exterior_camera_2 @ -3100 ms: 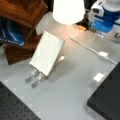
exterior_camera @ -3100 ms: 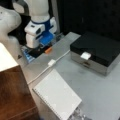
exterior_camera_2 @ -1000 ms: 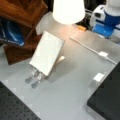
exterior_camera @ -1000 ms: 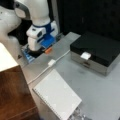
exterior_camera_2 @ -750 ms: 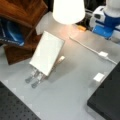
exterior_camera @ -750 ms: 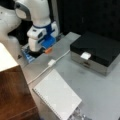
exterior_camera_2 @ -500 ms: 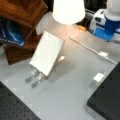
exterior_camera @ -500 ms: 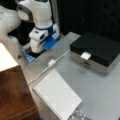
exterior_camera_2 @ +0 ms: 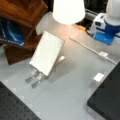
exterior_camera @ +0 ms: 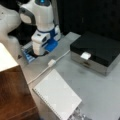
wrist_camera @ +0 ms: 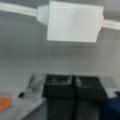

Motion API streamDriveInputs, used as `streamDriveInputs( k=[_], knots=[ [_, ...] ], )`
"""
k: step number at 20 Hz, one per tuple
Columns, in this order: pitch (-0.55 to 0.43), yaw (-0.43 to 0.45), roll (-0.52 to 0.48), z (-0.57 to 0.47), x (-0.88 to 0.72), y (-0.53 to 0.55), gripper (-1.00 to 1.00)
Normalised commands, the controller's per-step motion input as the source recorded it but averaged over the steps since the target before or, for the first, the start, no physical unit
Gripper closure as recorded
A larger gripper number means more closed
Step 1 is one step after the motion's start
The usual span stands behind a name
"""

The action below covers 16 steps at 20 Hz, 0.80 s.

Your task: Turn off the lamps. Pick up the book. Place the book on the shelf position.

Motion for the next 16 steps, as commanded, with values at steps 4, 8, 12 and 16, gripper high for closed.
streamDriveInputs(
  k=[4, 8, 12, 16],
  knots=[
    [-0.221, -0.133, 0.093, -0.32, -0.25, 0.09, 1.0],
    [-0.22, -0.141, 0.096, -0.3, -0.28, 0.08, 1.0],
    [-0.219, -0.145, 0.103, -0.27, -0.29, 0.08, 1.0],
    [-0.235, -0.15, 0.101, -0.29, -0.28, 0.08, 1.0]
  ],
)
